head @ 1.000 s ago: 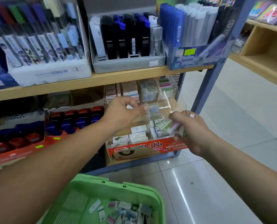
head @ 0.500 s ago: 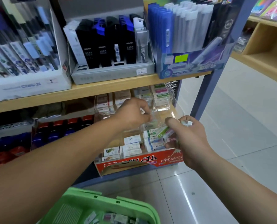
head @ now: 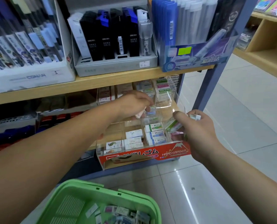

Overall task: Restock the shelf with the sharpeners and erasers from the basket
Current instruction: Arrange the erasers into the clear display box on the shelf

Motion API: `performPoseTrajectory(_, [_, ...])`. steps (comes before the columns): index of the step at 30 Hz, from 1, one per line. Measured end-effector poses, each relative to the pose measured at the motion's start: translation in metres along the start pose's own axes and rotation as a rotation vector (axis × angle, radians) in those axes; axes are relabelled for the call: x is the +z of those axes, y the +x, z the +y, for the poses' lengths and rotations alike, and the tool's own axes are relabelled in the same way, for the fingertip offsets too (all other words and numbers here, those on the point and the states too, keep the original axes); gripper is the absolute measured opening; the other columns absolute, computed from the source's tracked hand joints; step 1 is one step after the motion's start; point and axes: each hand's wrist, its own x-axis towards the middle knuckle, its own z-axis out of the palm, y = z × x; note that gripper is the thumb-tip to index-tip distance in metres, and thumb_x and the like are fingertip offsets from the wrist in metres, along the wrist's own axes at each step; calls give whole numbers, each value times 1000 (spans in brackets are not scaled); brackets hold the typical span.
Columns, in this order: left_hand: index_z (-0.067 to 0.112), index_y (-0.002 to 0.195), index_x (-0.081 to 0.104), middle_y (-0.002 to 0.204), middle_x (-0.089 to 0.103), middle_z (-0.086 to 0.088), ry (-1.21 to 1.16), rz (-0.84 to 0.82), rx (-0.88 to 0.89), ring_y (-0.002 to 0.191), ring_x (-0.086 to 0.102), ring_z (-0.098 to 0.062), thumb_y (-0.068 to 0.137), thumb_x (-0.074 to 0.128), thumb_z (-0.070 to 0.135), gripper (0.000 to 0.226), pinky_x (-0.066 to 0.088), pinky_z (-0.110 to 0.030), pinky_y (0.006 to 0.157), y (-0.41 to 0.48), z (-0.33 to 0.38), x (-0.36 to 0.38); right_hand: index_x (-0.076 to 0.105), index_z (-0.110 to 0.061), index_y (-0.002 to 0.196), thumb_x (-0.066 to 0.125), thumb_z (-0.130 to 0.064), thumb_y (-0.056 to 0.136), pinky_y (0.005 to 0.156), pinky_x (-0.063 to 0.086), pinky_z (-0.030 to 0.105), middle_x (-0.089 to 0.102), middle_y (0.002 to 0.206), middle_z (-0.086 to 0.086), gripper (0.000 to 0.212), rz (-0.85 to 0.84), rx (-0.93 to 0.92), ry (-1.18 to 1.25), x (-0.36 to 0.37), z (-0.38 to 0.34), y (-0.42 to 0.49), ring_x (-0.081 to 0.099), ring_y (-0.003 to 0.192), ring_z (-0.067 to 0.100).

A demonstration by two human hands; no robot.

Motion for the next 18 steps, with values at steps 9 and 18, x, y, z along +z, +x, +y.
performPoseTrajectory(9, [11, 134, 64, 124, 74, -10, -559, -169, -42, 116, 71, -26, 104, 42, -4, 40, 57, -49, 99, -64, -14, -31, 66, -14, 102, 76, -14, 93, 67, 64, 45, 81, 95, 8, 13, -167, -12, 4, 24, 2, -13, 80, 80, 33])
performPoseTrajectory(18, [17, 125, 69, 110, 78, -4, -394, 58, 17, 95, 75, -20, 96, 64, -4, 37, 60, -31, 78, -104, -54, -51, 65, -15, 93, 78, -10, 87, 64, 64, 45, 79, 89, 14, 15, -270, 1, -64, 73, 11, -24, 77, 73, 30])
